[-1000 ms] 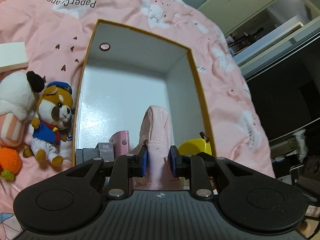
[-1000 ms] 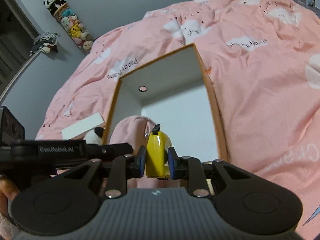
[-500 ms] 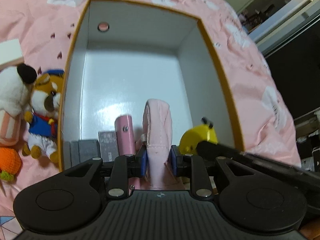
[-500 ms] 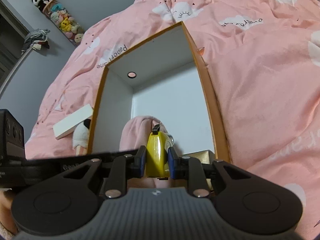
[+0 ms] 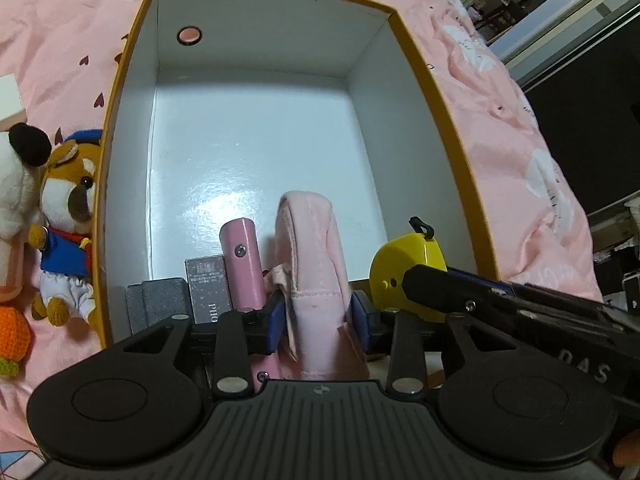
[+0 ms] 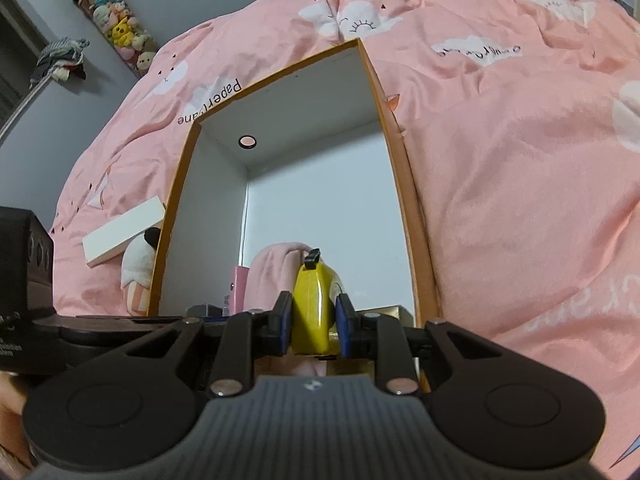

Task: Organize objects
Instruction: 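Carry the pink pouch into the box while the right tool carries the yellow toy in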

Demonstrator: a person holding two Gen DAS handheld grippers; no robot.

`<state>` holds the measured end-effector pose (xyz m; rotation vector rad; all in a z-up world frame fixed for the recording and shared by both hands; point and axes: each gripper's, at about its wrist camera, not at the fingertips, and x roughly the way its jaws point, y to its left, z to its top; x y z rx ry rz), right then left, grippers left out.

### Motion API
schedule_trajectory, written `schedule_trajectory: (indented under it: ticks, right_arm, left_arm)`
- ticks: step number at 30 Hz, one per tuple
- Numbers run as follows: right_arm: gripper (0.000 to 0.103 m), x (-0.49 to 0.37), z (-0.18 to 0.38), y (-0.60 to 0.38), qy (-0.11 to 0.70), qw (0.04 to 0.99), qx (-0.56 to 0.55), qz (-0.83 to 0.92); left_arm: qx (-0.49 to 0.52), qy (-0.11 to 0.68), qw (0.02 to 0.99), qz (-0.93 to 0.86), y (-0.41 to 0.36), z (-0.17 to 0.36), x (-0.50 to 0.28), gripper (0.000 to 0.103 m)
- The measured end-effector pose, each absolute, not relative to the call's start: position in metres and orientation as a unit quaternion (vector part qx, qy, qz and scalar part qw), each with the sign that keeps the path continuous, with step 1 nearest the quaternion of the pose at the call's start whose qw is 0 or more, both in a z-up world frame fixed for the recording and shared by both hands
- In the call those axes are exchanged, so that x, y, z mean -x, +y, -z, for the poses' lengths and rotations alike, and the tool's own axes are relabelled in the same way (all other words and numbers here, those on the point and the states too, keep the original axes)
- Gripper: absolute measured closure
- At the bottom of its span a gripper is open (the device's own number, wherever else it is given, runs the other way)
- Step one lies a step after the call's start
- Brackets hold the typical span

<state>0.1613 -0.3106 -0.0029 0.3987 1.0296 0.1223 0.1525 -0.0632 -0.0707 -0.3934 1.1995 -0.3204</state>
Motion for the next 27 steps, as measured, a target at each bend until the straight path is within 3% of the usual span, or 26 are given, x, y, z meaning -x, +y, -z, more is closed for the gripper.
schedule_trajectory:
  ticks: [2, 6, 9, 13, 21, 27]
  right_arm:
    - [0.079, -0.163, 0.000, -0.311, 0.493, 0.850, -0.178, -0.059]
    - [0.079, -0.164, -0.006, -0.304, 0.503, 0.853, -0.122, -0.063]
    - [0.079, -0.165, -0.009, -0.286, 0.516, 0.853, -0.033, -0.076]
    - [0.079, -0.168, -0.004, -0.269, 0.535, 0.838, 0.046, -0.093]
    - [0.080, -0.176, 0.005, -0.267, 0.561, 0.813, -0.029, -0.156]
    - [0.081, -0.174, -0.001, -0.260, 0.567, 0.809, 0.005, -0.154]
  left_arm:
    - [0.180, 0.547, 0.803, 0.154, -0.062, 0.064, -0.149, 0.053]
    - [0.166, 0.522, 0.821, 0.162, -0.055, 0.048, -0.143, 0.053]
    - [0.166, 0.523, 0.819, 0.167, -0.052, 0.049, -0.145, 0.065]
    - [0.193, 0.526, 0.809, 0.177, -0.047, 0.053, -0.148, 0.066]
    - [0.214, 0.517, 0.812, 0.165, -0.036, 0.057, -0.159, 0.065]
    - [0.167, 0.532, 0.812, 0.174, -0.050, 0.066, -0.156, 0.072]
